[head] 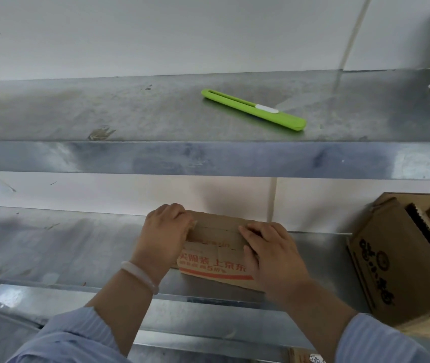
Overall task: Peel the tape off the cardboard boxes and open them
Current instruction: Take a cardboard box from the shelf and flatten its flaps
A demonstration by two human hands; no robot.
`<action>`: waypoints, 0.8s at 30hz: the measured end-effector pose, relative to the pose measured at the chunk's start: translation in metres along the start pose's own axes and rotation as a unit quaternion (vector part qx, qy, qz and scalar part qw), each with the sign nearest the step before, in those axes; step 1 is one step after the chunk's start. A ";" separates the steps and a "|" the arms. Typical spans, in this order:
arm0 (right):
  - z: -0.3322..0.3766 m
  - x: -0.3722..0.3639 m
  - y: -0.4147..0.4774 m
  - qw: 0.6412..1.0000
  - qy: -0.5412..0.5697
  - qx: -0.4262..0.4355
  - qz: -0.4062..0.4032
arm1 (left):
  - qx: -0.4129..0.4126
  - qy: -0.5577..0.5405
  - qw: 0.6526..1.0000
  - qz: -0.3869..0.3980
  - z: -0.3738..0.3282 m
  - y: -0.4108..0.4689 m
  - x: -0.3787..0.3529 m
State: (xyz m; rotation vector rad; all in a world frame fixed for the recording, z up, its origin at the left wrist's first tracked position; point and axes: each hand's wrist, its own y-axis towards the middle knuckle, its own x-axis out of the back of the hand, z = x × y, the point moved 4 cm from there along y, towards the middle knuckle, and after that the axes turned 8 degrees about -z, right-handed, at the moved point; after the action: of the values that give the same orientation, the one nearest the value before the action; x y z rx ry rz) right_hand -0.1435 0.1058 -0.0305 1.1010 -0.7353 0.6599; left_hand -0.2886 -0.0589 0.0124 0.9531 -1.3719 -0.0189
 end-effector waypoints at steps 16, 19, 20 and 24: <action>0.009 -0.011 0.009 0.996 -0.039 0.057 0.055 | 0.159 -0.072 0.975 0.138 0.015 0.002 0.003; 0.009 -0.009 0.008 0.997 -0.034 0.052 0.049 | 0.223 -0.085 0.965 0.107 0.021 0.004 0.005; 0.009 -0.008 0.008 0.997 -0.034 0.052 0.047 | 0.255 -0.103 0.957 0.087 0.024 0.004 0.006; 0.008 -0.007 0.008 0.997 -0.031 0.050 0.054 | 0.363 -0.177 0.914 0.044 0.034 -0.003 0.003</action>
State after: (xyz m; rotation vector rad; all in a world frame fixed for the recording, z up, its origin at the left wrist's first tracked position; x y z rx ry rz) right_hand -0.1555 0.0995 -0.0295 1.1837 -0.8259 0.7630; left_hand -0.3146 -0.0815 0.0097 1.5570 -1.8042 0.4345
